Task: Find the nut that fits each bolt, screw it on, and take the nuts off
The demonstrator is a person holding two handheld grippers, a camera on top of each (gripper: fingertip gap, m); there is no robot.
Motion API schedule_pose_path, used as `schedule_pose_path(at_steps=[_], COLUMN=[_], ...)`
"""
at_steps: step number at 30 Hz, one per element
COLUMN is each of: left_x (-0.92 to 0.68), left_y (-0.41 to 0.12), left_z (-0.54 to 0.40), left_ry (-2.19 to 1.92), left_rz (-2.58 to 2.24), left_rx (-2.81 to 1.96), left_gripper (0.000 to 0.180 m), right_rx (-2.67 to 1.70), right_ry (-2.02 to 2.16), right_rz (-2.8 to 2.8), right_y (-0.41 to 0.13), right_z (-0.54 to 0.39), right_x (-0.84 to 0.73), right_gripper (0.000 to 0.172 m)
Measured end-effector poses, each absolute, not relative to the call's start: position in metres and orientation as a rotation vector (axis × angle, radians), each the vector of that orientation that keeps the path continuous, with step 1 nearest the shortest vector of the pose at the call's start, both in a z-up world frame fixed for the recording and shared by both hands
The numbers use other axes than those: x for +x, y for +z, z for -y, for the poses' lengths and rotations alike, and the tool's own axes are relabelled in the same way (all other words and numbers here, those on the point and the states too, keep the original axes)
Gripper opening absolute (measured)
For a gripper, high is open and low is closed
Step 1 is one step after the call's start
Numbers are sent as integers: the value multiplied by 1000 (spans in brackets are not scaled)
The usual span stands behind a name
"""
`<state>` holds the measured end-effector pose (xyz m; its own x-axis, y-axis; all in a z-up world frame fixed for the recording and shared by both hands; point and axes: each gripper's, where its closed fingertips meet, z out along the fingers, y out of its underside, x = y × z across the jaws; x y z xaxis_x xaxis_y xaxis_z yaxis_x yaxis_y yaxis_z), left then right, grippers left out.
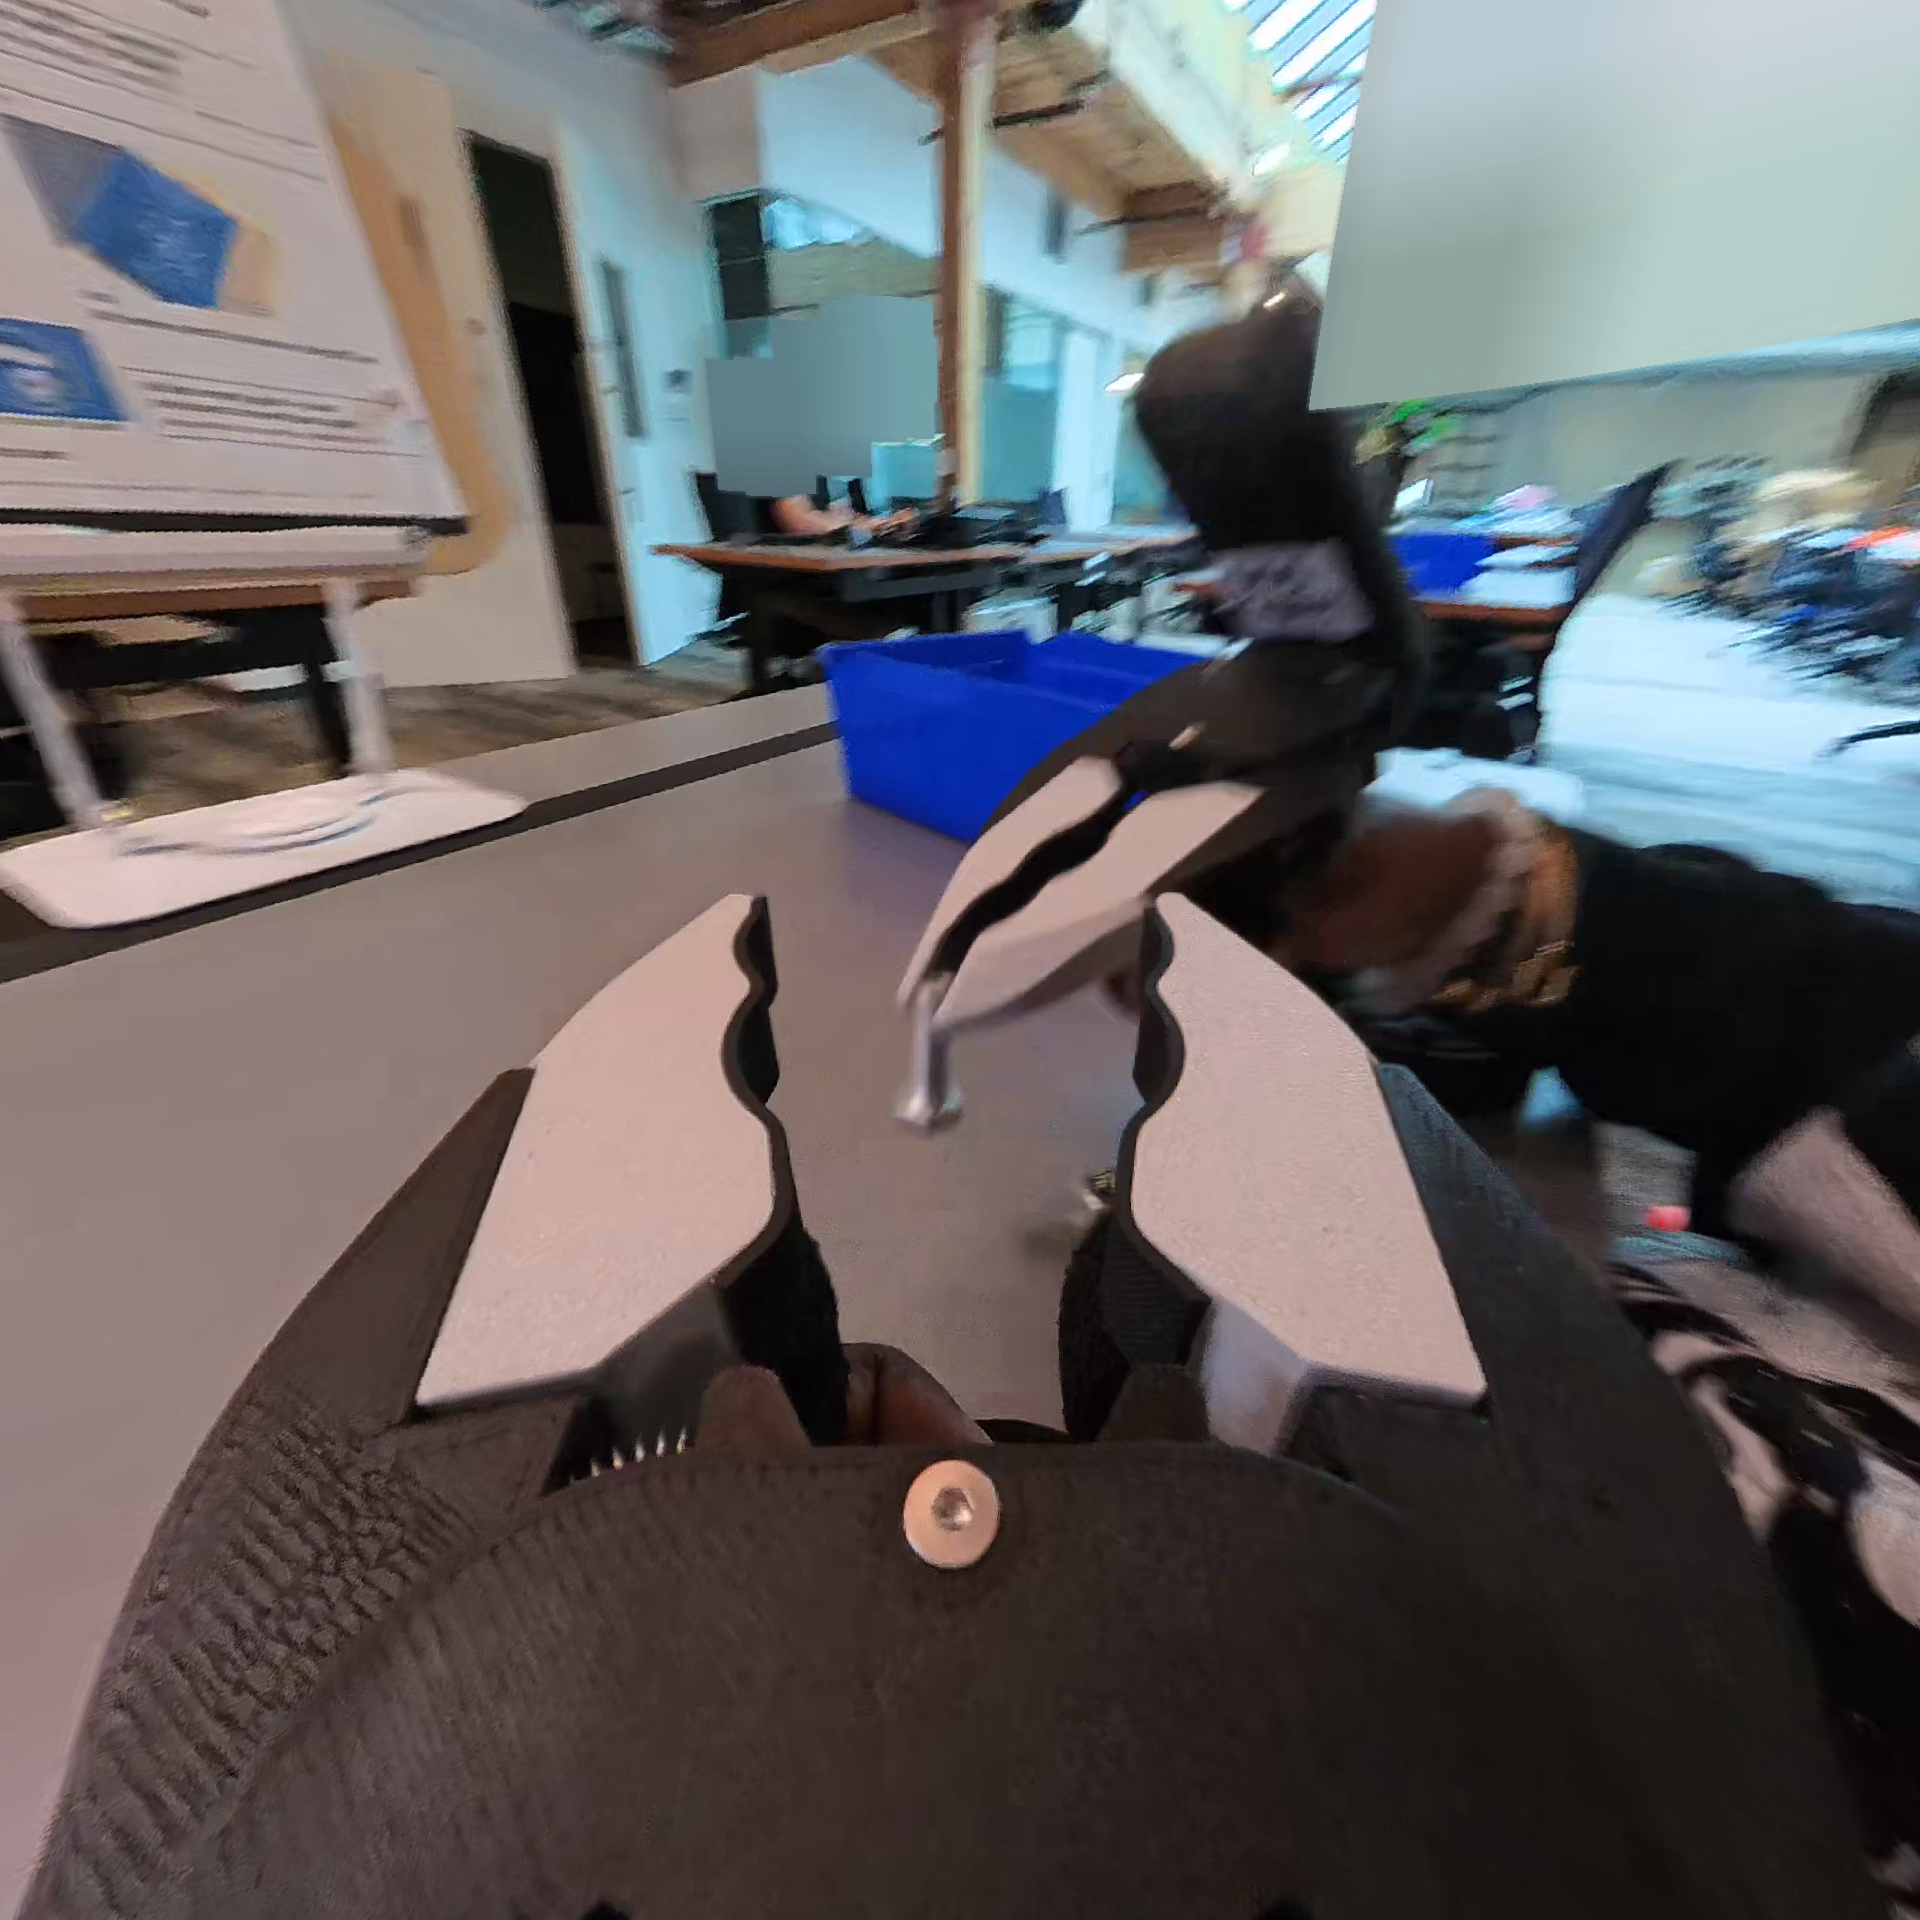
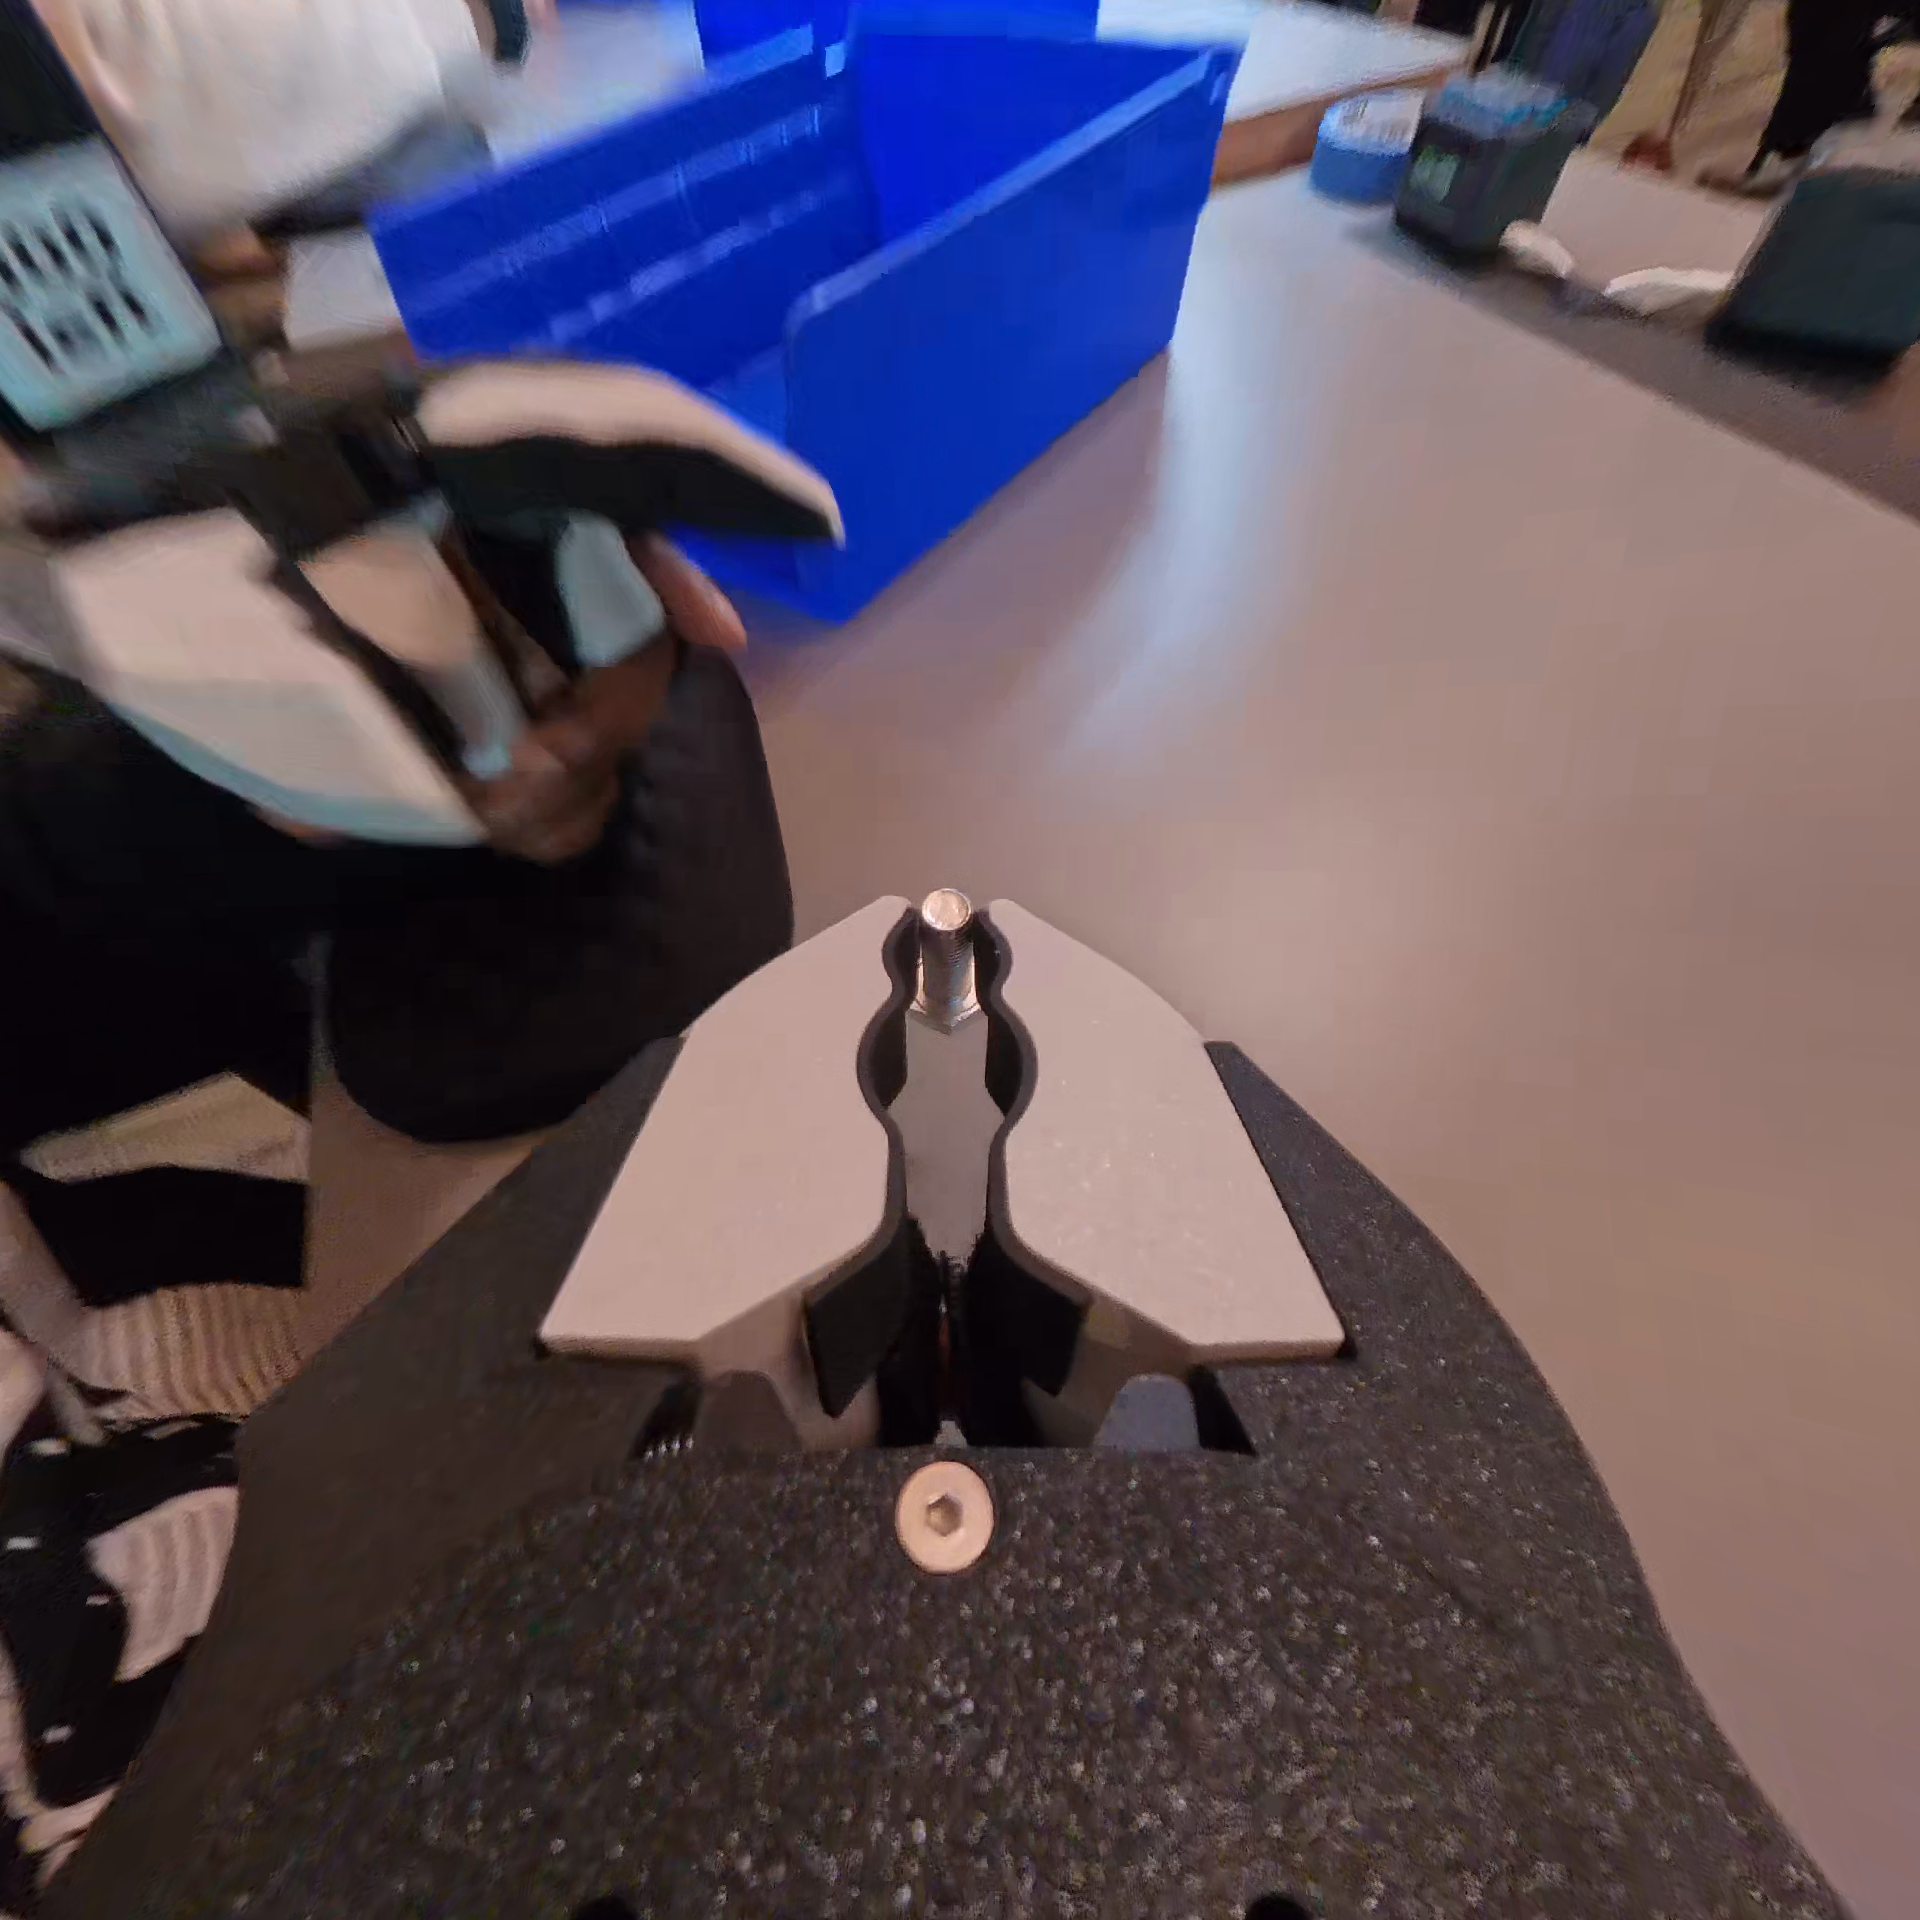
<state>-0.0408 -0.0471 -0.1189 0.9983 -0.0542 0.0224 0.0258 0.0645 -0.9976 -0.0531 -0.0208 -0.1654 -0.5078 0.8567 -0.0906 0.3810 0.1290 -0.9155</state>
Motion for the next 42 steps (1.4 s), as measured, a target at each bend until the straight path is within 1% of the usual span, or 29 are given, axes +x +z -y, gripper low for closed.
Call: schedule_pose_path(at_steps=[4,7,20,25,26,27,28,29,30,35,39,42], left_x=[-47,-43,-32,-29,-28,-28,-29,-29,-31,-33,-35,-32], left_y=[-130,-131,-132,-130,-130,-129,-128,-126,-124,-116,-117,-121], left_z=[34,28,25,27,28,29,31,34,37,50,49,47], left_ry=[204,274,258,212,193,167,129,84,45,-94,-82,-64], left_rz=[23,22,-58,-72,-81,-76,-69,-63,-55,-50,-45,-66], left_rx=[-1615,-1625,-1623,-1610,-1610,-1604,-1590,-1573,-1557,-1468,-1471,-1493], left_gripper=[60,54,19,18,18,18,18,18,18,19,19,19], right_rx=[-1145,-1118,-1104,-1093,-1075,-1064,-1056,-1036,-995,-646,-833,-982], right_ry=[1436,1440,1462,1494,1496,1489,1464,1425,1369,920,734,643], right_rz=[1828,1816,1840,1851,1877,1918,1984,2083,2204,2691,2818,2777], right_y=[-114,-97,-93,-91,-91,-93,-96,-104,-114,-178,-214,-225], right_z=[21,30,44,46,46,44,41,38,35,9,1,0], right_x=[-44,-37,-29,-28,-26,-23,-19,-14,-7,14,7,6], right_gripper=[10,10,10,10,13,24,38,47,48,39,39,38])
